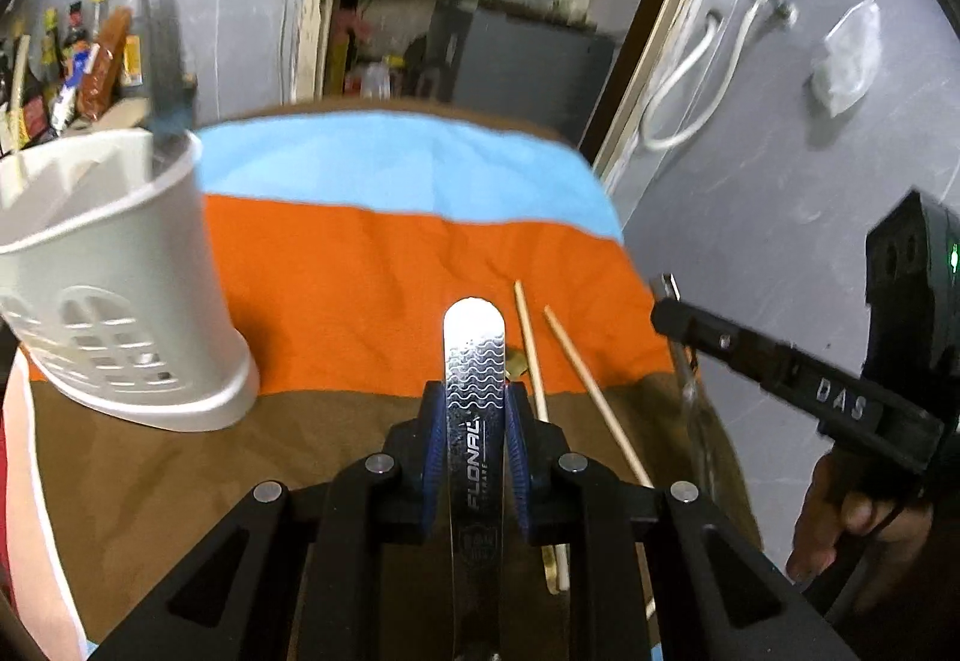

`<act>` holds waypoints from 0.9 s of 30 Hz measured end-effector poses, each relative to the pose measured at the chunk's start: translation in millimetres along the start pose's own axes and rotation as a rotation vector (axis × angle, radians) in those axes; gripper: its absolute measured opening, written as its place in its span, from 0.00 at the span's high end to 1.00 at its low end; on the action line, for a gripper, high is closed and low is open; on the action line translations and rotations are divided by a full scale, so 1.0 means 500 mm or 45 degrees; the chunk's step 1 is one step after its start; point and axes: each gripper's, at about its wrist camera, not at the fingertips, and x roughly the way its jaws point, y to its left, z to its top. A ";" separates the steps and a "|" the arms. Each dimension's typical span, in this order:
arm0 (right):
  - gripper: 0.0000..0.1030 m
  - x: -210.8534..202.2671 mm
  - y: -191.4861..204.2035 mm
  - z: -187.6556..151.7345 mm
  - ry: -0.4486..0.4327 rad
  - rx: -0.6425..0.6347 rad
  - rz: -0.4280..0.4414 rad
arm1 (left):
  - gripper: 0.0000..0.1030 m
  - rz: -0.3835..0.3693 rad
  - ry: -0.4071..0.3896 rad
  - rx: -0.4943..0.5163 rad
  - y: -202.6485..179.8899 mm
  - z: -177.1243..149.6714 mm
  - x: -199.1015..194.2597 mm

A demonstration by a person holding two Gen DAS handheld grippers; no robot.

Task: Organize utensils
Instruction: 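Lift the knife and tongs and carry both tools over the white caddy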

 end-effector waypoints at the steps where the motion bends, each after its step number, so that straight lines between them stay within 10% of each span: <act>1: 0.90 -0.008 0.004 -0.002 -0.018 0.002 0.005 | 0.82 -0.005 -0.021 -0.001 0.001 0.002 -0.009; 27: 0.89 -0.083 0.211 0.020 -0.333 -0.055 0.102 | 0.98 -0.096 -0.287 0.058 0.096 0.031 -0.167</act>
